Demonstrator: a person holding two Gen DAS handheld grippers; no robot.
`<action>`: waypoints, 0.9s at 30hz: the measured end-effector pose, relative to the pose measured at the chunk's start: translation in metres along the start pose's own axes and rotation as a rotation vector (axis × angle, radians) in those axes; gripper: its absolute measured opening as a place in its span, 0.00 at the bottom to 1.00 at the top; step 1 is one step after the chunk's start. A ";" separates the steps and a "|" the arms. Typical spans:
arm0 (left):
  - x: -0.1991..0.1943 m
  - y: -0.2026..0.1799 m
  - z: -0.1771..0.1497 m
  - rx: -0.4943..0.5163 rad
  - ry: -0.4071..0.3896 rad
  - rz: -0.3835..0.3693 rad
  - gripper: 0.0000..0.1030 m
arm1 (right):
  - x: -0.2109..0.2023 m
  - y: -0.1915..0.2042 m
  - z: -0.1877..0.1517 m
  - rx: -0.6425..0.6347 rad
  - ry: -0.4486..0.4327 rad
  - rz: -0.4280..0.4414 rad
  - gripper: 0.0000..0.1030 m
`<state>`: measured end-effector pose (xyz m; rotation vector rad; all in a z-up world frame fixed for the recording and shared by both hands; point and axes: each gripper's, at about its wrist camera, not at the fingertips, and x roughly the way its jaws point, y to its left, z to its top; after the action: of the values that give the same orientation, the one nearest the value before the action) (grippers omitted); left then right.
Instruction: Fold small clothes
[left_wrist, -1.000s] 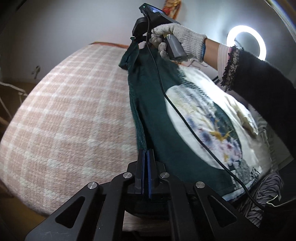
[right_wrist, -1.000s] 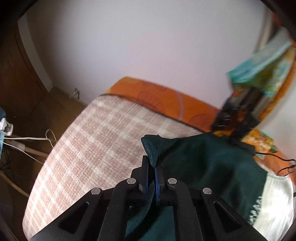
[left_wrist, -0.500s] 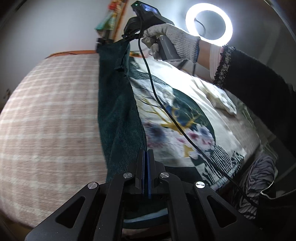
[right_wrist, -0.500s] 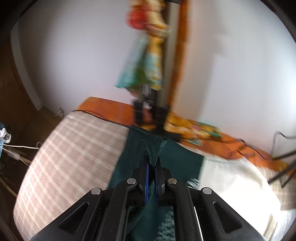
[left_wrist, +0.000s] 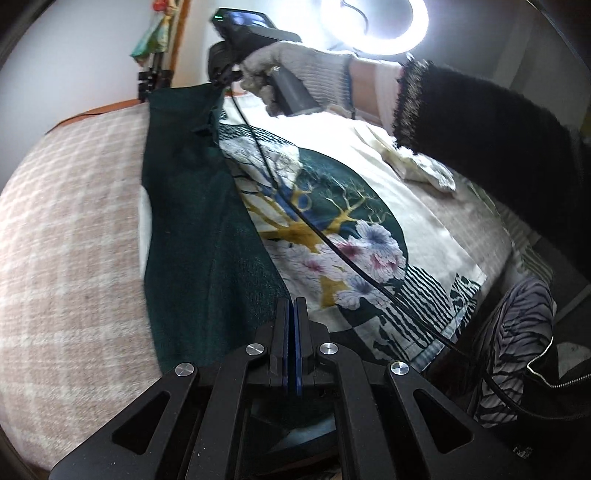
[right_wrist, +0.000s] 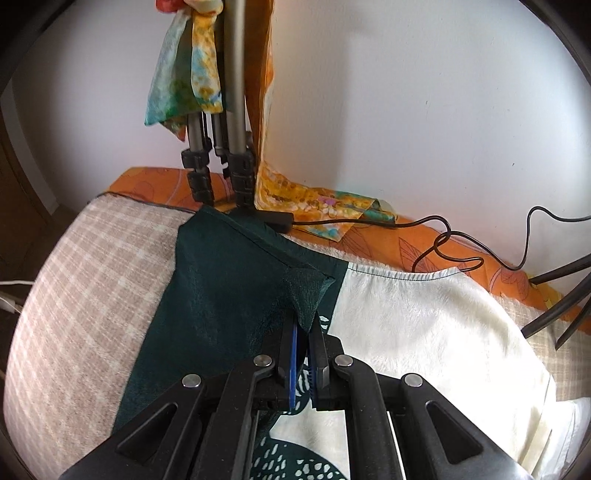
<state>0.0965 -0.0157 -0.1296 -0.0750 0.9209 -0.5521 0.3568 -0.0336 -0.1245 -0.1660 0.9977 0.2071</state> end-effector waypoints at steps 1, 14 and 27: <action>0.003 -0.003 0.000 0.011 0.015 -0.011 0.01 | 0.003 0.000 -0.002 -0.012 0.004 -0.019 0.02; -0.031 -0.001 0.001 0.036 -0.078 -0.011 0.37 | -0.017 -0.019 0.001 -0.018 0.030 -0.117 0.35; -0.063 0.024 0.004 -0.050 -0.229 0.117 0.37 | -0.131 -0.089 -0.052 0.112 -0.107 0.018 0.59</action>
<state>0.0792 0.0345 -0.0876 -0.1264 0.7107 -0.4020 0.2679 -0.1448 -0.0374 -0.0434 0.9026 0.1748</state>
